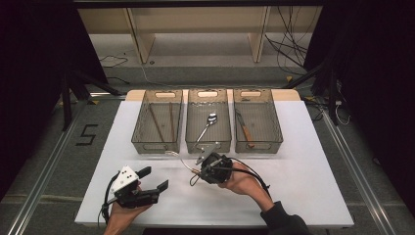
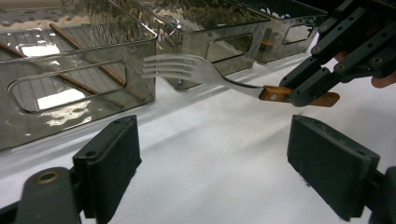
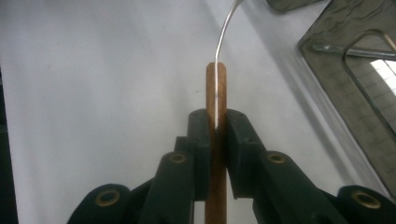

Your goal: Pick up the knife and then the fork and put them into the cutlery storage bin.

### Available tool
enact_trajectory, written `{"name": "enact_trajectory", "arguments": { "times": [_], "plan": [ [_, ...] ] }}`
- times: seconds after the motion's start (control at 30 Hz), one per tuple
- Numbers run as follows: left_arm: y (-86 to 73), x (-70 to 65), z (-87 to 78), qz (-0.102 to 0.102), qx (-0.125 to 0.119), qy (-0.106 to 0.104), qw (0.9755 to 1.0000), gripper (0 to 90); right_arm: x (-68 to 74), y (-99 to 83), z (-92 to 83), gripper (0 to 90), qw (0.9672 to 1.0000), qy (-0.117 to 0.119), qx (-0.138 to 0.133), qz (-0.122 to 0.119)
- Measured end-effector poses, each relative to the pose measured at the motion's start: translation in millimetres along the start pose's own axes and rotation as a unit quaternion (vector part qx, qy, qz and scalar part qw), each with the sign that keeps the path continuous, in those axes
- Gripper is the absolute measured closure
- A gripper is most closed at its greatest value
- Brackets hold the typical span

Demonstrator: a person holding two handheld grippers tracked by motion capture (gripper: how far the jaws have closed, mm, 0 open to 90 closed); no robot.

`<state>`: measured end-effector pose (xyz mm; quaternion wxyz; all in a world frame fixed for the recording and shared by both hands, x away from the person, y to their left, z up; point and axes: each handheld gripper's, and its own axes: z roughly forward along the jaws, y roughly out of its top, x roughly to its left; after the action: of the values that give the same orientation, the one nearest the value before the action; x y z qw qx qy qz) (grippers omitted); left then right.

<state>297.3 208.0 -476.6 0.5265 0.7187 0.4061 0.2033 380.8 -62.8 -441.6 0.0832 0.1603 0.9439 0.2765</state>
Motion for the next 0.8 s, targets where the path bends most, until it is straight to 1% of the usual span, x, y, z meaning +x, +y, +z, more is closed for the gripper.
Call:
{"name": "enact_trajectory", "arguments": {
  "times": [0.07, 0.1, 0.2, 0.33, 0.37, 0.47, 0.5, 0.6, 0.8],
  "plan": [
    [0.1, -0.5, -0.4, 0.001, -0.001, -0.001, 1.0000, 16.8, 0.2, 0.0, -2.1, 81.5, 1.0000, -0.004, -0.006, 0.002],
    [0.1, -0.5, -0.4, 0.001, -0.001, -0.001, 1.0000, 16.8, 0.2, 0.0, -3.5, 81.5, 0.9999, -0.001, -0.010, 0.002],
    [0.0, -0.6, -0.3, 0.002, -0.001, -0.001, 1.0000, 16.8, 0.0, 0.2, -8.5, 81.5, 0.9998, -0.003, -0.020, 0.003],
    [0.2, -1.4, -0.5, 0.003, -0.002, -0.001, 1.0000, 16.8, -2.9, -0.6, -14.6, 81.5, 0.9994, -0.010, -0.031, 0.010],
    [0.2, -1.4, -0.6, 0.004, 0.000, -0.001, 1.0000, 16.8, -4.3, -1.2, -16.3, 81.5, 0.9993, -0.013, -0.034, 0.008],
    [0.2, -1.5, -0.4, 0.004, 0.000, -0.001, 1.0000, 16.8, -7.8, -2.4, -22.2, 81.5, 0.9989, -0.017, -0.042, 0.015],
    [0.2, -1.4, -0.6, 0.004, 0.000, -0.001, 1.0000, 16.8, -8.6, -2.8, -24.0, 81.5, 0.9984, -0.019, -0.047, 0.022],
    [0.2, -1.3, -0.3, 0.004, 0.000, -0.001, 1.0000, 16.8, -13.9, -5.2, -30.8, 81.5, 0.9980, -0.023, -0.053, 0.025],
    [0.2, -1.8, -0.5, 0.004, -0.001, -0.002, 1.0000, 16.8, -22.5, -9.0, -44.8, 81.5, 0.9959, -0.037, -0.070, 0.044]
  ]
}}
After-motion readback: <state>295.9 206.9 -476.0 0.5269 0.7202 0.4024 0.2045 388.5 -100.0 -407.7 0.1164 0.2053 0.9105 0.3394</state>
